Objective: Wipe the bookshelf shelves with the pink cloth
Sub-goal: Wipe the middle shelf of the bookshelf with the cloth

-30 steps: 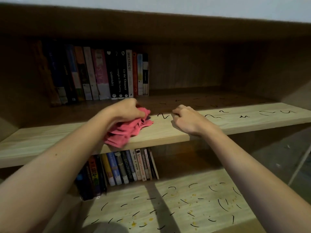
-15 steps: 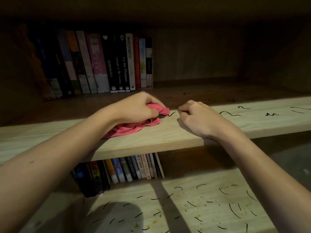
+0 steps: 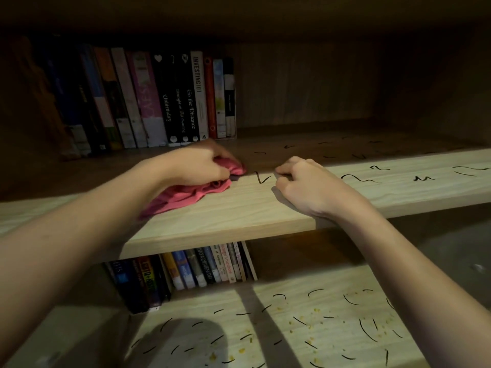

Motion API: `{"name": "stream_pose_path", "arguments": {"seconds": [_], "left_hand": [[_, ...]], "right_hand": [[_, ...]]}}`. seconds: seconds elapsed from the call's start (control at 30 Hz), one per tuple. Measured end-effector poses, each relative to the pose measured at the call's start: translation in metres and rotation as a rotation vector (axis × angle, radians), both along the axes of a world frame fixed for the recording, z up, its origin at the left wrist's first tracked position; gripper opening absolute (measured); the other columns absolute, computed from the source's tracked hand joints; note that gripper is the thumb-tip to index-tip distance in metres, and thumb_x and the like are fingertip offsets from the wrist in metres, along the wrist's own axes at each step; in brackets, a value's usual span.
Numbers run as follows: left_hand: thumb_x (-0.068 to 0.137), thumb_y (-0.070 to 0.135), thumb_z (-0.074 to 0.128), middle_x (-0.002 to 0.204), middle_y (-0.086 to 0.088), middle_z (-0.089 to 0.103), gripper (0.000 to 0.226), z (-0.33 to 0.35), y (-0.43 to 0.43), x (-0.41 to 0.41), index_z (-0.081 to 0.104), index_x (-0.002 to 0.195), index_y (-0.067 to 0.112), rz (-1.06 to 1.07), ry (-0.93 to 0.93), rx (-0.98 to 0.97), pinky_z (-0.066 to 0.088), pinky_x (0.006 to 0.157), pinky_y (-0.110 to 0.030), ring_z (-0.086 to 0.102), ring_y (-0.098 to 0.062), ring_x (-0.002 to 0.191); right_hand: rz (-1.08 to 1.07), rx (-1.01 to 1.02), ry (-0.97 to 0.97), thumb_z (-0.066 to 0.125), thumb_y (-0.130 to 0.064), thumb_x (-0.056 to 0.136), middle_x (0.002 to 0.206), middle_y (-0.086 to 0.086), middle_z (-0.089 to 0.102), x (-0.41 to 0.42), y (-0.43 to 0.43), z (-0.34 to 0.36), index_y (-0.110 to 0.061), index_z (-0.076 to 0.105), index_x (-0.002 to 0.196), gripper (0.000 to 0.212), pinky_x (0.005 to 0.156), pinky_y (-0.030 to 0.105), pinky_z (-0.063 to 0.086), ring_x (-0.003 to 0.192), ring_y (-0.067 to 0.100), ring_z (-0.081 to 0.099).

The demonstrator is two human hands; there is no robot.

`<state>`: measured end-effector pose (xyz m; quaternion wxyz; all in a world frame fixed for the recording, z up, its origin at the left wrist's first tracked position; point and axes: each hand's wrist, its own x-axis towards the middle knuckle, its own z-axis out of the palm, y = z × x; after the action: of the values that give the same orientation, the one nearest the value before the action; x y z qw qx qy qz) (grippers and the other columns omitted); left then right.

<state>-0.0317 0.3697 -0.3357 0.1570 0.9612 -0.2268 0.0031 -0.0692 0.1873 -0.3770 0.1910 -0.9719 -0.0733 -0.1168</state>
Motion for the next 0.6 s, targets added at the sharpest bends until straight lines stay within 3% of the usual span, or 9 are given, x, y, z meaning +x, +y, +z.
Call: {"name": "stream_pose_path", "arguments": {"seconds": [0.07,0.23,0.3,0.37,0.4,0.5,0.6], "left_hand": [[0.091,0.013,0.049,0.102,0.011,0.061,0.036,-0.001,-0.011,0.002,0.059,0.121,0.031,-0.017,-0.008,-0.012,0.038,0.063,-0.012,0.053,0.002,0.076],[0.09,0.01,0.05,0.108,0.019,0.062,0.039,0.004,-0.003,-0.005,0.06,0.114,0.04,-0.111,0.1,-0.016,0.043,0.075,-0.006,0.06,0.007,0.081],[0.091,0.015,0.05,0.107,0.014,0.062,0.037,0.005,-0.009,0.0,0.057,0.118,0.039,-0.072,0.061,0.024,0.048,0.077,-0.014,0.06,0.002,0.081],[0.091,0.016,0.048,0.12,0.007,0.06,0.038,0.003,-0.022,0.006,0.057,0.122,0.036,-0.059,0.038,0.027,0.051,0.088,-0.03,0.061,-0.011,0.094],[0.091,0.015,0.047,0.121,0.005,0.06,0.038,0.004,-0.026,0.006,0.058,0.121,0.036,-0.067,0.041,0.019,0.052,0.087,-0.03,0.061,-0.012,0.094],[0.089,0.007,0.048,0.112,0.013,0.062,0.042,0.008,-0.016,-0.004,0.061,0.111,0.04,-0.128,0.106,0.018,0.051,0.071,-0.015,0.065,-0.003,0.077],[0.088,0.004,0.049,0.109,0.018,0.062,0.045,0.009,-0.002,-0.009,0.062,0.111,0.04,-0.116,0.133,-0.002,0.049,0.071,-0.011,0.065,0.001,0.076]], "right_hand": [[-0.004,0.003,0.006,0.038,-0.027,0.094,0.136,0.004,0.047,-0.001,0.001,0.0,-0.012,0.057,0.124,0.039,0.102,0.039,0.037,0.125,0.025,0.041],[-0.002,0.001,0.001,0.037,-0.027,0.093,0.141,0.003,0.043,0.0,-0.001,-0.001,-0.012,0.052,0.132,0.044,0.104,0.039,0.035,0.129,0.024,0.037],[-0.005,0.003,0.001,0.037,-0.027,0.093,0.141,0.003,0.043,0.0,0.0,0.0,-0.012,0.053,0.131,0.044,0.105,0.04,0.035,0.13,0.025,0.036],[-0.007,0.007,0.002,0.037,-0.026,0.092,0.14,0.003,0.044,-0.002,0.001,0.001,-0.012,0.054,0.129,0.043,0.105,0.041,0.035,0.129,0.025,0.037],[-0.007,0.008,0.005,0.037,-0.026,0.092,0.14,0.003,0.044,-0.003,0.001,0.001,-0.012,0.054,0.13,0.043,0.105,0.041,0.035,0.129,0.025,0.037],[-0.006,0.004,0.005,0.038,-0.027,0.092,0.142,0.002,0.043,-0.003,0.001,0.001,-0.012,0.05,0.134,0.045,0.106,0.04,0.034,0.131,0.023,0.036],[-0.005,0.007,0.003,0.037,-0.026,0.093,0.143,0.001,0.041,-0.002,0.0,0.001,-0.012,0.049,0.135,0.046,0.106,0.038,0.034,0.132,0.022,0.034]]}}
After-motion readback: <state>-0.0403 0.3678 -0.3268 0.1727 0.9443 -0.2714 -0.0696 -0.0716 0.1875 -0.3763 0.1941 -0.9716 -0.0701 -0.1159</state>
